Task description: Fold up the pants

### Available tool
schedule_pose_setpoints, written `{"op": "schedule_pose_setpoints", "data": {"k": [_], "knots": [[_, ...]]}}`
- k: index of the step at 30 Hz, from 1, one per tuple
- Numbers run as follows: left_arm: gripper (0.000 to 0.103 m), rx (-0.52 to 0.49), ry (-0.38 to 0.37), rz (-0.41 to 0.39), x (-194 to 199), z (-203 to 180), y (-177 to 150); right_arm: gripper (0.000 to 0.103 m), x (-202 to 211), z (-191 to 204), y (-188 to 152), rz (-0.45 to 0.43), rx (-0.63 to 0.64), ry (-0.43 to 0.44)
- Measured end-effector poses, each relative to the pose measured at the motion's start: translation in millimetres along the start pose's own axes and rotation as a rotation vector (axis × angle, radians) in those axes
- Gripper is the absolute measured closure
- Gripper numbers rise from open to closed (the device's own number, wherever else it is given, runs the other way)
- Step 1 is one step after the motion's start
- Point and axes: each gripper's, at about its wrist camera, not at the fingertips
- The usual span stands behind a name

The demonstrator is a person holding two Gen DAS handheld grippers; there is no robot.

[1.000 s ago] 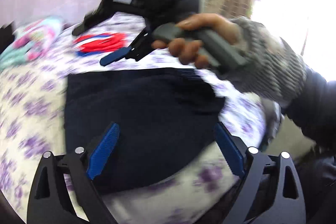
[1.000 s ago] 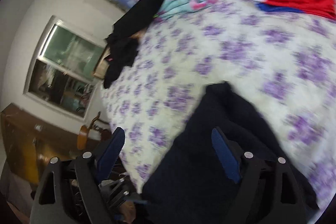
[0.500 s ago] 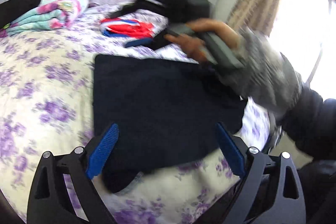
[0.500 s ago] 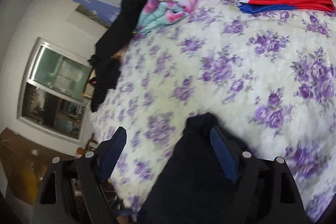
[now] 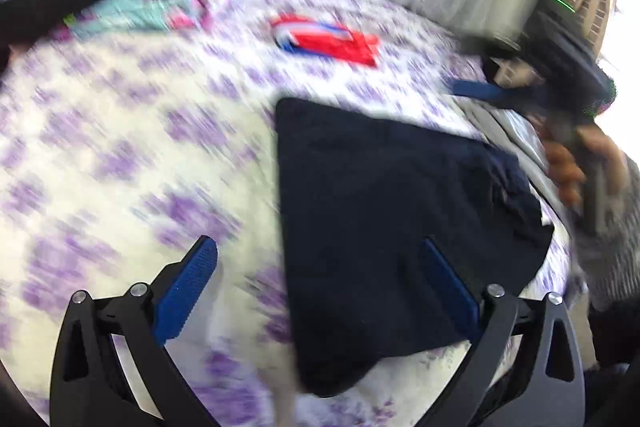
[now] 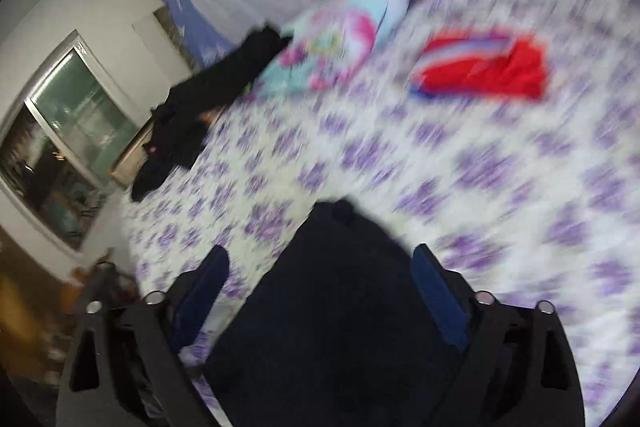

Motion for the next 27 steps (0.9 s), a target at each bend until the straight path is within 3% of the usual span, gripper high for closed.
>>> {"op": "schedule_pose_setpoints", "data": {"k": [2,4,6,8,13,18,21,27], "knots": [[0.004,-0.005,0.066,-0.075,19,-1,12,0.003,55,-4,-14,-0.133,0.019,-0.118],[0.004,-0.02,0.172,-0.166,35,-10,22,0.003,88,-14,-38,-0.198,-0.01,-0.215],[0.004,-0.036,0.219,-0.188,40,-20,22,0.003,104,-29,-71,-0.203,-0.052,-0.279],[0.004,-0.047,0.191,-0.153,32,-29,14,0.003,106,-49,-113,-0.157,-0.121,-0.32],[0.004,-0.016,0.254,-0.085,7,-29,1,0.003,103,-74,-174,-0.179,-0.326,-0.272],[0.004,0.025,0.304,-0.07,-5,-27,-9,0.003,82,-45,-171,-0.196,-0.262,-0.231],[0.004,0.028,0.301,-0.054,-10,-26,-11,0.003,65,-35,-171,-0.157,-0.222,-0.265],[0.004,0.051,0.265,-0.02,-17,-19,-14,0.003,64,-43,-179,-0.145,-0.26,-0.22]]}}
Point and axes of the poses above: each gripper's, at about its wrist camera, not at the fingertips, and x roughly against the way its jaws point, z to its left, y to its top, and after that the axes turned 5 degrees about -z, right-handed
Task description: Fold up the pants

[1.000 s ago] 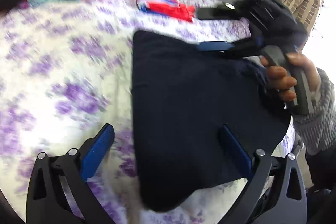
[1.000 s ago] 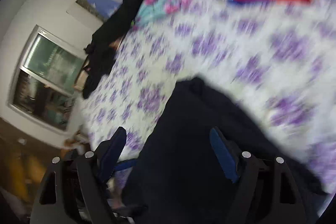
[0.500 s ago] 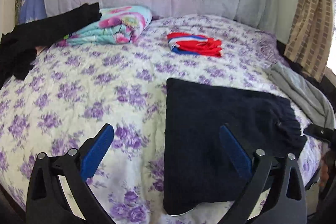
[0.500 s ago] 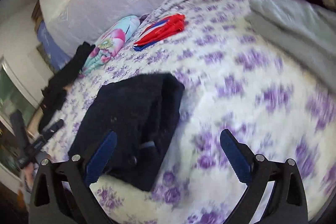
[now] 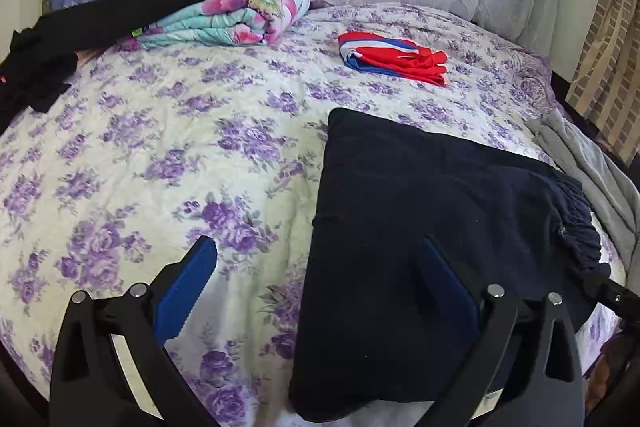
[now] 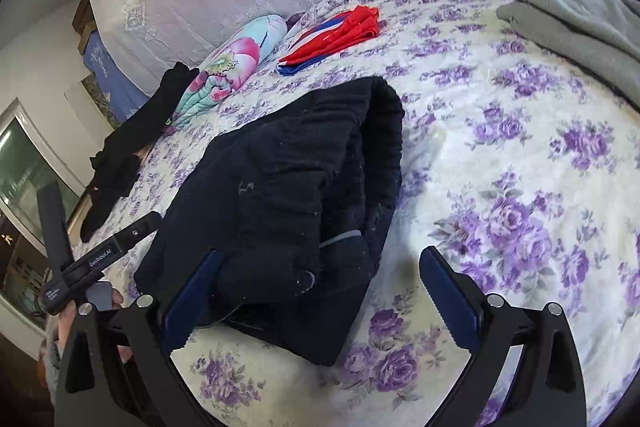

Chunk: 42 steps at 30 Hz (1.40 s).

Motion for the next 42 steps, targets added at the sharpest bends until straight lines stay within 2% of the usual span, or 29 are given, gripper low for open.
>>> {"op": "schedule_pose_setpoints", "data": {"k": [3,7,9,11,14,18,22,26,28,31,34,36,38,40,42], "knots": [[0.004,-0.015,-0.043,0.034,-8,-3,-3,0.003,-9,-3,-2,0.042,-0.031,0.03],[0.005,-0.009,-0.114,0.071,-18,2,-4,0.003,-15,-2,2,0.054,-0.034,0.05],[0.005,0.021,-0.163,0.109,-26,9,-3,0.003,-16,-4,5,0.057,-0.057,0.082],[0.004,0.009,-0.187,0.14,-35,9,-3,0.003,-20,-5,9,0.065,-0.081,0.109],[0.004,-0.007,-0.218,0.139,-42,9,1,0.003,-34,-10,19,0.083,-0.118,0.144],[0.004,0.034,-0.3,0.179,-55,17,8,0.003,-41,-19,22,0.099,-0.165,0.195],[0.004,-0.053,-0.316,0.195,-58,8,10,0.004,-39,-23,23,0.129,-0.155,0.226],[0.005,-0.034,-0.358,0.221,-65,8,10,0.003,-47,-16,25,0.137,-0.131,0.2],[0.005,-0.009,-0.402,0.229,-67,8,10,0.003,-50,-12,27,0.127,-0.129,0.207],[0.005,0.005,-0.515,0.245,-64,3,9,0.003,-51,-12,29,0.114,-0.164,0.247],[0.005,-0.021,-0.516,0.239,-67,-2,9,0.003,-52,-15,28,0.121,-0.148,0.273],[0.013,0.001,-0.526,0.243,-70,2,11,0.004,-51,-18,29,0.124,-0.151,0.295],[0.032,0.05,-0.54,0.25,-71,12,13,0.006,-51,-23,30,0.128,-0.169,0.321],[0.043,0.142,-0.583,0.264,-76,31,12,0.009,-50,-28,31,0.132,-0.192,0.337],[0.046,0.198,-0.618,0.277,-80,42,10,0.009,-50,-30,32,0.136,-0.212,0.347]]}}
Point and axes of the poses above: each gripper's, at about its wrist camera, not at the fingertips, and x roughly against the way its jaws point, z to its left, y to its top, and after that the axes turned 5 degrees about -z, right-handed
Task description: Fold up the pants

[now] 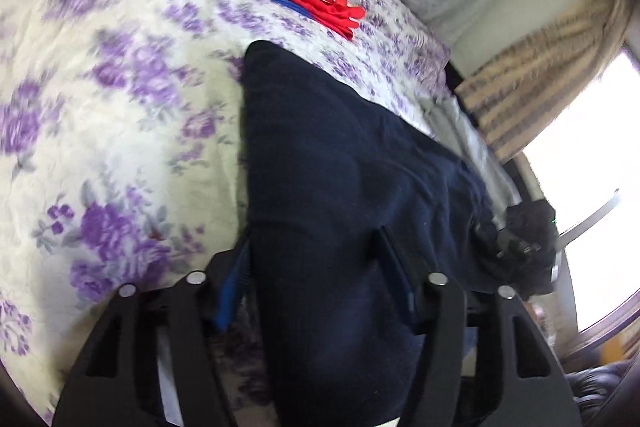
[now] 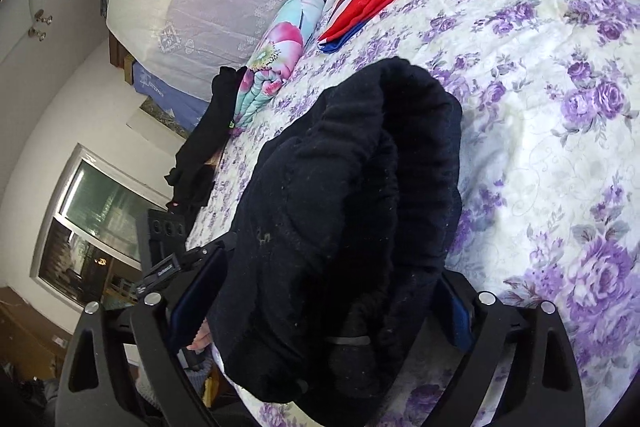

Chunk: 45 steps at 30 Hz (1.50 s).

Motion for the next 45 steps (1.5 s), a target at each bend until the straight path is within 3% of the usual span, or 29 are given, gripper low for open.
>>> {"op": "schedule_pose_setpoints", "data": {"k": [3,4,5,8,12,16,21,27,35,41,45], "knots": [[0.046,-0.035,0.026,0.008,-6,-7,0,0.01,-4,2,3,0.005,0.0,-0.014],[0.046,-0.041,0.032,0.005,-8,-9,0,0.019,-5,3,3,-0.004,0.01,-0.023],[0.051,-0.037,0.028,0.001,-6,-9,0,0.036,-5,1,2,-0.017,0.006,-0.027],[0.071,-0.015,0.003,-0.032,3,-6,0,0.054,2,-10,0,-0.044,-0.037,0.013],[0.086,-0.057,-0.018,-0.074,15,-20,4,0.059,7,-5,4,-0.056,-0.017,0.03],[0.087,-0.146,-0.012,-0.108,25,-49,18,0.063,15,11,26,-0.07,0.035,0.05],[0.087,-0.187,-0.011,-0.145,30,-67,46,0.063,19,28,64,-0.089,0.083,0.052],[0.087,-0.249,0.007,-0.199,22,-88,132,0.063,3,52,146,-0.108,0.151,0.059],[0.087,-0.309,0.075,-0.256,-23,-95,282,0.063,-69,58,305,-0.127,0.172,0.066],[0.087,-0.292,0.112,-0.241,-91,-63,373,0.063,-137,25,393,-0.114,0.175,0.036],[0.087,-0.249,0.111,-0.206,-141,-30,394,0.063,-170,-12,416,-0.099,0.132,0.011]]}}
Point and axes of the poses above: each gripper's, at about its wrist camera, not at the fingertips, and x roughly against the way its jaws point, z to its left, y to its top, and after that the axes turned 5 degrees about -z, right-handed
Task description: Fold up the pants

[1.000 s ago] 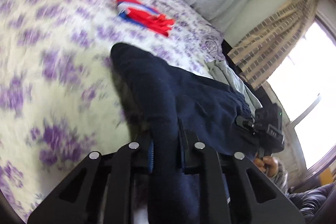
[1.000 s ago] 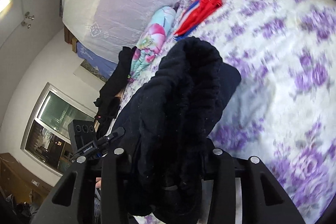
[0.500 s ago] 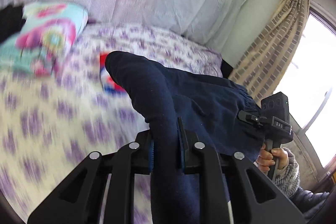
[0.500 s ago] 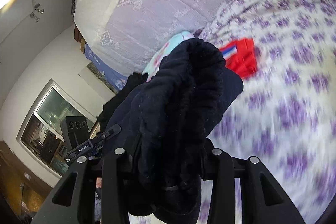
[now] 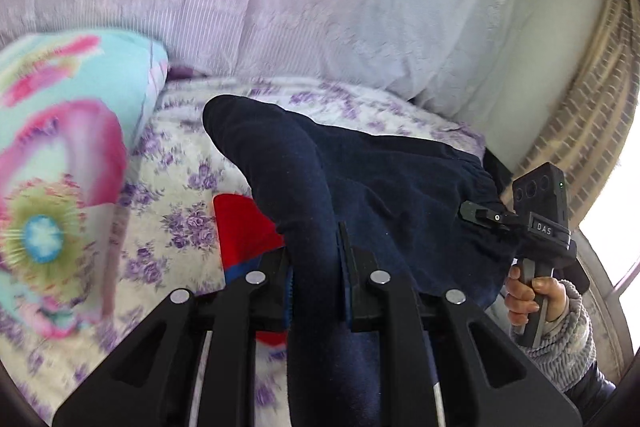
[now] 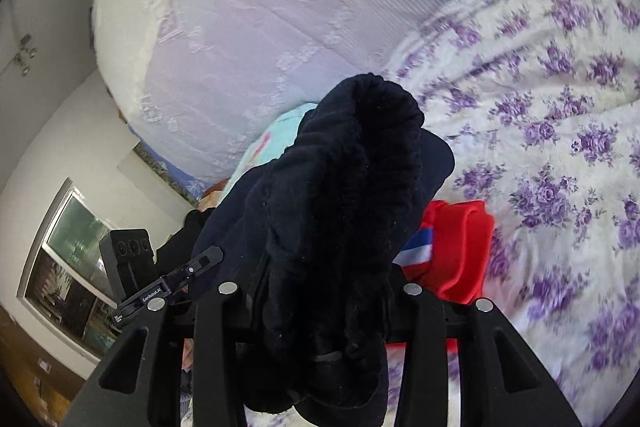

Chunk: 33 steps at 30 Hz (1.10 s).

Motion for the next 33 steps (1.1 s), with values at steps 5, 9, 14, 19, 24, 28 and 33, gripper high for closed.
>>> {"op": "schedule_pose_setpoints", "data": {"k": [5,9,14,19,24,28,33], "knots": [[0.087,0.063,0.014,0.081,-60,35,-27,0.063,-40,-61,-10,0.062,-0.07,-0.066],[0.071,0.136,0.011,0.086,-81,64,-53,0.052,-50,-95,-21,0.056,-0.144,-0.035],[0.042,0.096,0.147,0.077,-72,57,-49,0.04,-48,-87,-12,0.079,-0.1,-0.082],[0.042,-0.006,0.26,-0.018,-24,41,-35,0.038,-20,-62,-2,0.049,-0.023,-0.164],[0.035,-0.114,0.182,-0.031,2,1,-37,0.023,-9,-34,14,0.015,0.049,-0.205],[0.035,-0.194,0.157,0.01,-12,-29,-50,0.026,19,-31,26,-0.157,-0.035,-0.159],[0.035,-0.195,0.177,0.046,-41,-33,-64,0.031,-4,16,21,-0.057,0.143,-0.086]]}}
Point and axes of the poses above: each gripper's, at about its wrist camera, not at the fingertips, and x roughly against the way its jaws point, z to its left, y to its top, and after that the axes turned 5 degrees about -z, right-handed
